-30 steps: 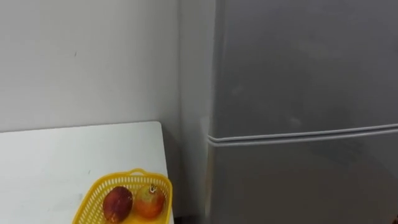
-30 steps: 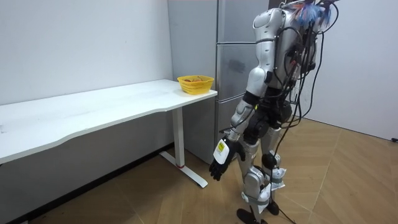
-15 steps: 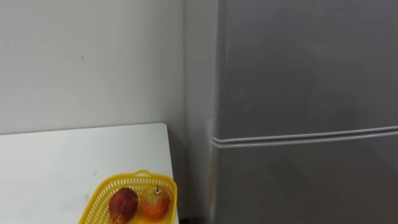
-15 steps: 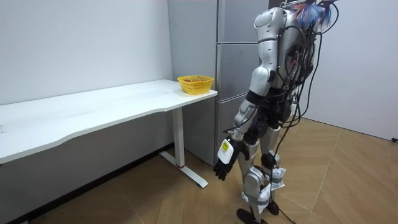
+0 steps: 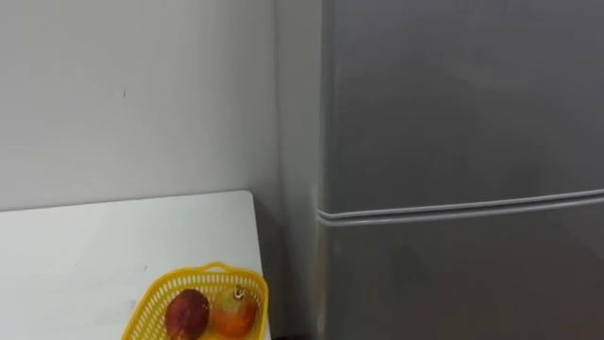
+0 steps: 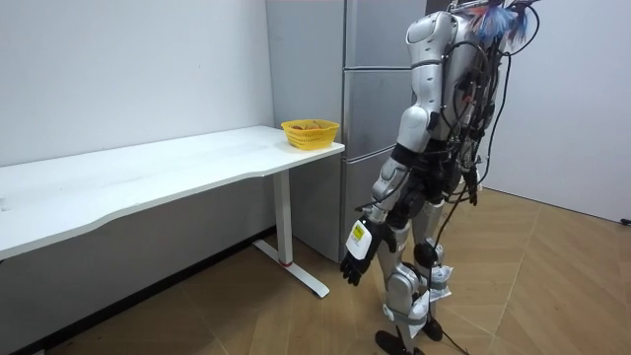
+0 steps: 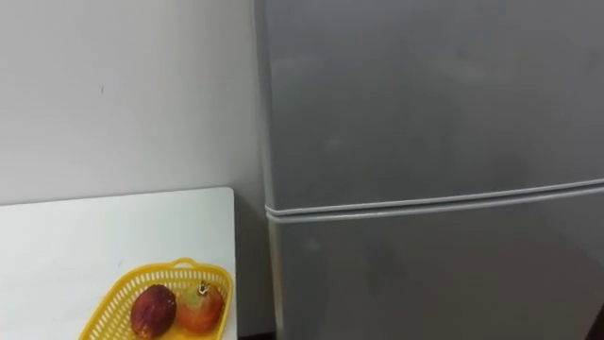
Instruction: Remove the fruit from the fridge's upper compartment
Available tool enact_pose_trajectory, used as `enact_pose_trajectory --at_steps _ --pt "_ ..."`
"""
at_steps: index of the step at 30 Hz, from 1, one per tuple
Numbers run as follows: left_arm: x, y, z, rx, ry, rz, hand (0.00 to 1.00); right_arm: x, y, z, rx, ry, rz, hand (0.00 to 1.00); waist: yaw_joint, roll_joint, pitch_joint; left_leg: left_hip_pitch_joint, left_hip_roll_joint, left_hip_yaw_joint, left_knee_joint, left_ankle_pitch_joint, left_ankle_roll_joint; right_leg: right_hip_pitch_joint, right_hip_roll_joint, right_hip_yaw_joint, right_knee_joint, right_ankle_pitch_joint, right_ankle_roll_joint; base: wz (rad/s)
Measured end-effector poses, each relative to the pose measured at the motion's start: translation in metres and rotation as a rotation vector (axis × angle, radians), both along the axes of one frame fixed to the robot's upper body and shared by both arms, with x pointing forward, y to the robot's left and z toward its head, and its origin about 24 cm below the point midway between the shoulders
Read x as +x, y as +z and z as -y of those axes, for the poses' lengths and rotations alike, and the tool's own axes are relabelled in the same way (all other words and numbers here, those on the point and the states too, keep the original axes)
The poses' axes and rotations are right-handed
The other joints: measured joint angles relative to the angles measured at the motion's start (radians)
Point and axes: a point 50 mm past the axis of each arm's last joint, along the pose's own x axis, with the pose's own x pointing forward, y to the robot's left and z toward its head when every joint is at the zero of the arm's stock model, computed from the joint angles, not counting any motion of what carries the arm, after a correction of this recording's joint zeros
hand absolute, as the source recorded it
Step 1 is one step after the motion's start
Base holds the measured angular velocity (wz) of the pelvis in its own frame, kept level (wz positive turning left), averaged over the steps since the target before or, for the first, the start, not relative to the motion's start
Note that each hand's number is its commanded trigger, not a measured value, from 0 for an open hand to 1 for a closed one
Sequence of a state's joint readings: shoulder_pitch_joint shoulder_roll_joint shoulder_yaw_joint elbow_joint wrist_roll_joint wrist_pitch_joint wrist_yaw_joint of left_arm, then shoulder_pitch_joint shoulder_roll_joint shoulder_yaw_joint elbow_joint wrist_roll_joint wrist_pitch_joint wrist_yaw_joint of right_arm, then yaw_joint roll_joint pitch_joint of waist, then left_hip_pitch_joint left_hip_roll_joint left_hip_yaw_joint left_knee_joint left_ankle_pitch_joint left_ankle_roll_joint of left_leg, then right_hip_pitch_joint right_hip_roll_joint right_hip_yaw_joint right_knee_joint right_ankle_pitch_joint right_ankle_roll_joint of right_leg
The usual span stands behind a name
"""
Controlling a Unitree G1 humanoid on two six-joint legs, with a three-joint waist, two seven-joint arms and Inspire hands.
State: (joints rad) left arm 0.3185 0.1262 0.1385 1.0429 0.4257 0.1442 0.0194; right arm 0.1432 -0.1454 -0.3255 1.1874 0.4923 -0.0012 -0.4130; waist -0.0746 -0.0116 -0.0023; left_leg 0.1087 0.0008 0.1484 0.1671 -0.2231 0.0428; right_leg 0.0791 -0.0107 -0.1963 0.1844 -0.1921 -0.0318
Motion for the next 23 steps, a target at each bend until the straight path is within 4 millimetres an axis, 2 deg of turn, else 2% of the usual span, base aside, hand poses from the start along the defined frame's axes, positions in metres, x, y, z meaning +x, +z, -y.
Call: enact_pose_trajectory --at_steps 4,6,15,20,23 --pt "-0.002 0.001 -0.003 -0.003 0.031 -0.008 0.0 -0.014 -0.003 -0.005 0.053 0.099 -0.051 0.0 0.0 -0.005 0.0007 0.007 -0.003 -0.012 0.0 -0.001 -0.001 0.01 -0.001 -0.004 -0.002 -0.004 0.003 0.07" --pt "-0.003 0.001 -0.003 -0.013 0.035 -0.013 0.0 -0.018 -0.006 -0.012 0.108 0.206 -0.083 0.0 0.01 -0.009 -0.0004 0.008 -0.003 -0.01 -0.001 -0.001 -0.001 0.009 -0.001 -0.004 0.0 -0.005 0.002 -0.02" --pt "0.001 -0.004 0.007 -0.061 -0.038 -0.058 0.0 -0.005 -0.013 -0.03 0.256 0.676 -0.155 0.0 0.056 -0.001 0.0017 0.007 -0.001 -0.006 -0.001 -0.004 -0.002 0.008 0.0 -0.004 -0.003 -0.005 0.002 -0.01" --pt "-0.001 -0.004 0.009 -0.068 -0.056 -0.093 0.0 0.001 -0.015 -0.037 0.292 0.828 -0.188 0.0 0.06 0.011 0.0021 0.007 -0.001 -0.007 -0.002 -0.004 -0.002 0.009 0.002 -0.003 -0.009 -0.005 0.002 0.0" --pt "-0.001 -0.004 0.009 -0.076 -0.077 -0.105 0.0 0.001 -0.015 -0.037 0.3 0.902 -0.227 0.0 0.064 0.011 0.0021 0.007 -0.001 -0.007 -0.003 -0.004 -0.002 0.011 0.002 -0.003 -0.013 -0.005 0.002 0.0"
